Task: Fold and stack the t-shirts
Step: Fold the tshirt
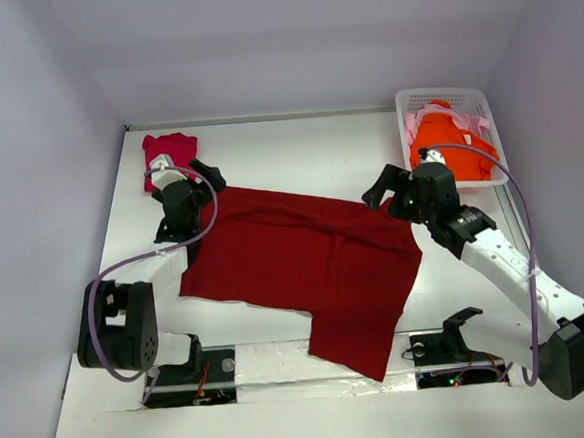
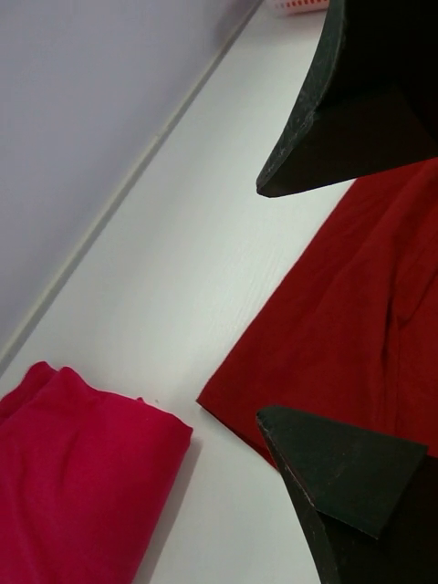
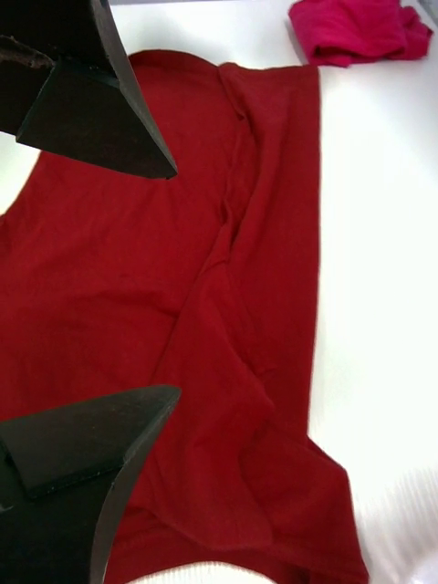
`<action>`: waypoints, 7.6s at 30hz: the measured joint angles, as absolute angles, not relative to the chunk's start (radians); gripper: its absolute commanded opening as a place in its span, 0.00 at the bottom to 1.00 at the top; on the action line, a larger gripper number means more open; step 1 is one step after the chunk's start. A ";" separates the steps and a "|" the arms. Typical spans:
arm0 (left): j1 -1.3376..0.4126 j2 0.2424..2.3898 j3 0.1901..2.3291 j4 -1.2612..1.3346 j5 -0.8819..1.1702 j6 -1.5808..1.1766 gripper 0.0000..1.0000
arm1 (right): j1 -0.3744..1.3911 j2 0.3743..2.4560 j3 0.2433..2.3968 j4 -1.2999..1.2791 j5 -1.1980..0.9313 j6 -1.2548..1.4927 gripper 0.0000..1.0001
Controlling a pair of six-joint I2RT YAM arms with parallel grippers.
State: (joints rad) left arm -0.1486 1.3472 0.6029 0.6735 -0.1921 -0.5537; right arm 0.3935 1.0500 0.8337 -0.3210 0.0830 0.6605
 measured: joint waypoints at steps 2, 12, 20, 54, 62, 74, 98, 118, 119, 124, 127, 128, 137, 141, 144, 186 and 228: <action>-0.149 1.384 0.607 0.681 -0.183 -0.551 0.99 | 0.404 1.056 0.824 -0.307 0.076 0.669 0.98; -0.149 1.552 0.734 0.669 -0.122 -0.551 0.99 | 0.414 1.132 0.818 -0.300 0.076 0.686 0.98; -0.149 1.638 0.836 0.680 -0.057 -0.551 0.99 | 0.414 1.166 0.815 -0.274 0.069 0.712 0.98; -0.159 1.868 0.963 0.770 0.162 -0.604 0.99 | 0.434 1.416 0.892 -0.176 0.029 0.704 0.94; -0.190 1.989 1.048 0.815 0.238 -0.639 0.99 | 0.434 1.514 0.948 -0.147 0.021 0.685 0.94; -0.234 2.009 1.048 0.817 0.261 -0.649 0.99 | 0.434 1.560 0.959 -0.138 0.002 0.686 0.95; -0.234 1.960 1.004 0.802 0.237 -0.636 0.99 | 0.532 1.383 0.787 -0.149 -0.022 0.810 0.96; -0.234 1.915 0.987 0.804 0.228 -0.629 0.99 | 0.571 1.277 0.793 -0.302 0.064 0.851 0.99; -0.234 1.915 0.987 0.804 0.228 -0.629 0.99 | 0.571 1.276 0.818 -0.314 0.076 0.846 0.99; -0.234 1.915 0.972 0.802 0.227 -0.628 0.99 | 0.571 1.340 0.947 -0.304 0.096 0.817 0.99; -0.234 1.915 0.970 0.802 0.226 -0.625 0.99 | 0.571 1.416 0.979 -0.275 0.091 0.806 0.99; -0.234 1.915 0.970 0.802 0.225 -0.624 0.99 | 0.571 1.448 0.981 -0.263 0.084 0.803 0.99; -0.234 1.915 0.970 0.802 0.224 -0.617 0.99 | 0.571 1.592 0.962 -0.218 0.045 0.801 0.99; -0.234 1.915 0.969 0.803 0.224 -0.617 0.99 | 0.571 1.578 0.931 -0.191 0.039 0.805 0.99; -0.234 1.915 0.968 0.803 0.224 -0.616 0.99 | 0.571 1.545 0.879 -0.174 0.031 0.816 0.99; -0.308 1.906 0.830 0.879 0.259 -0.680 0.99 | 0.610 1.481 1.062 -0.283 0.098 0.804 1.00; -0.500 1.534 0.725 0.586 0.104 -0.683 0.92 | 0.615 1.424 0.956 -0.325 0.077 0.802 1.00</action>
State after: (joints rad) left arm -0.4999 1.5345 0.7254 0.5861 0.1043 -0.6827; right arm 0.6147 1.4242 0.9558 -0.3248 0.0772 0.8024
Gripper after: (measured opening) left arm 0.950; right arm 0.995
